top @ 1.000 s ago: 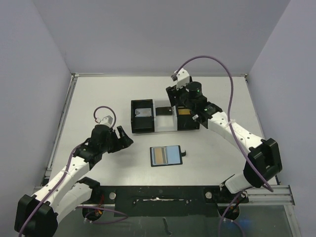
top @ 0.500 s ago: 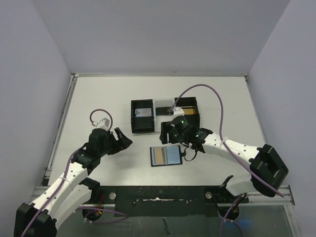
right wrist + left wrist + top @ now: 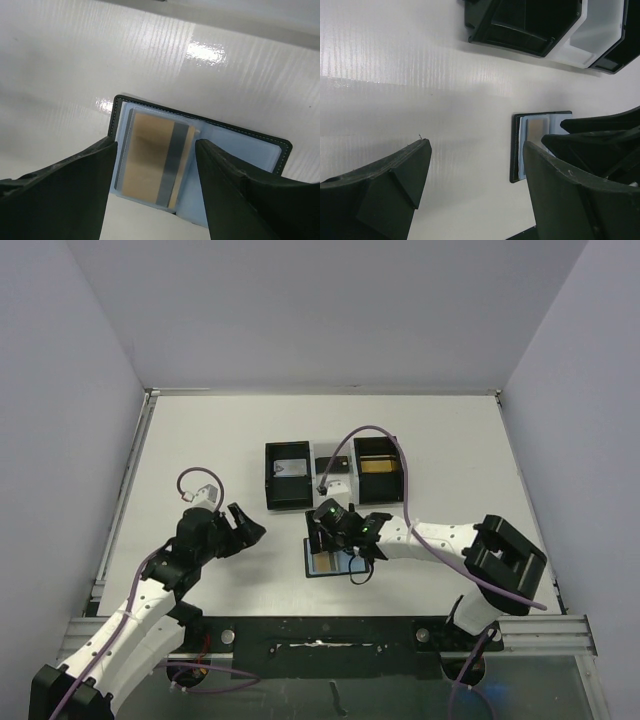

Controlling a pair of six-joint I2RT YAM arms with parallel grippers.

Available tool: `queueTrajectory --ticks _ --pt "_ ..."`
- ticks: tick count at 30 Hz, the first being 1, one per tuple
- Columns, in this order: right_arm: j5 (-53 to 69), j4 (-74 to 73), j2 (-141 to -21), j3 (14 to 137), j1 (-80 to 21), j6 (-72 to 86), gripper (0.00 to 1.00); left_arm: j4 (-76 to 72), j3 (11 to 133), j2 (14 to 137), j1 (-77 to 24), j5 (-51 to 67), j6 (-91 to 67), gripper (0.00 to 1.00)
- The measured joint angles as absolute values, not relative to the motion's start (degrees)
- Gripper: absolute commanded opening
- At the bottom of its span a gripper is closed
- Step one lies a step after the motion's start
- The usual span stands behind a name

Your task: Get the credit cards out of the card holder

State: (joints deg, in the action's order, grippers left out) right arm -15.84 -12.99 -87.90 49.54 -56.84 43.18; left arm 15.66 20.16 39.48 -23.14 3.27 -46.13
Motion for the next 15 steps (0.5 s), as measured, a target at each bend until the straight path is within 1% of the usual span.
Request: queueTrajectory --ticks 6,10,15 --pt "-16.2 -14.3 -93.5 52.7 -57.9 44.1 0.65 15.6 20.2 39.6 -23.1 3.3 -46.1 0.73" --pt "-17.4 -15.8 -95.6 53.5 -58.3 44.9 0.71 15.6 20.2 39.6 -23.1 3.3 -46.0 0.73" --pt "-19.2 -16.3 -96.6 53.4 -59.0 46.2 0.65 15.6 20.2 39.7 -23.1 3.9 -46.0 0.73"
